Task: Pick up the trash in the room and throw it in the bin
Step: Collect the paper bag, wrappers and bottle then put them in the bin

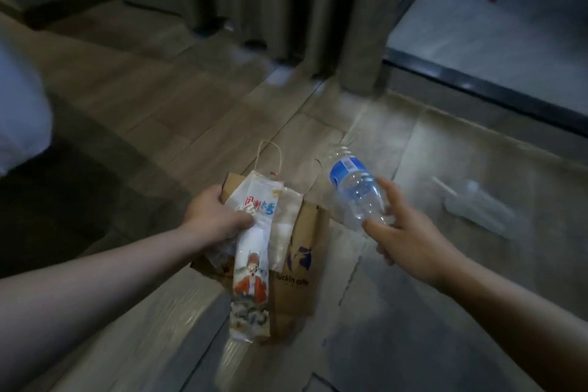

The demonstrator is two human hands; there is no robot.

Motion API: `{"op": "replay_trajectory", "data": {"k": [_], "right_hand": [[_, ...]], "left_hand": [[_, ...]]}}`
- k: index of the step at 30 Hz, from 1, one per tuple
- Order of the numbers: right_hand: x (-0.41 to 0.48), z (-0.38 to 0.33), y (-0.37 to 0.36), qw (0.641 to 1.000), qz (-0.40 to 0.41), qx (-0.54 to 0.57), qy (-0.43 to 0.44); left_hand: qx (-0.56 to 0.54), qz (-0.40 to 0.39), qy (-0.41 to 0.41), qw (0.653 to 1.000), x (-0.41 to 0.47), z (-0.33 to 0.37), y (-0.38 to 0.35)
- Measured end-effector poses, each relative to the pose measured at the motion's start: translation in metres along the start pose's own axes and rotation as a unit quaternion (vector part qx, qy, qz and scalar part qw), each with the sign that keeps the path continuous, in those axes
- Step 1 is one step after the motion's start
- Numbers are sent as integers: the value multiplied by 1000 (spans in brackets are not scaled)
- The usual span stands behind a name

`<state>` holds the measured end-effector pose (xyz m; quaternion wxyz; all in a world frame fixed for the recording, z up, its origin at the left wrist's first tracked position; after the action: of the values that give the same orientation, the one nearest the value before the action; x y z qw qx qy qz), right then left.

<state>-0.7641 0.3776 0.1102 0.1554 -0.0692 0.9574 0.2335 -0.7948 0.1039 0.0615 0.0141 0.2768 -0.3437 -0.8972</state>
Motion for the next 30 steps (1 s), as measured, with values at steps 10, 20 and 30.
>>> {"op": "replay_trajectory", "data": {"k": [10, 20, 30], "right_hand": [[-45, 9, 99, 953, 193, 234, -16], [-22, 34, 127, 943, 205, 260, -41], [-84, 13, 126, 911, 225, 273, -214]], "left_hand": [[92, 76, -131, 984, -58, 178, -8], [71, 83, -140, 984, -70, 193, -66], [78, 62, -35, 994, -129, 186, -22]]}}
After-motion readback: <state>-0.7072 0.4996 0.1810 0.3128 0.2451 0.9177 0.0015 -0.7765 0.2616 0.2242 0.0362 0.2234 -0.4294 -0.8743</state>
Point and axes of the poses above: each hand's wrist, its own x-axis towards the middle knuckle, its own y-axis out of the back of the hand, z = x × y, the point moved 1 cm from there along x, towards the middle knuckle, and after that the axes turned 8 degrees about x, right-handed, at the moved point
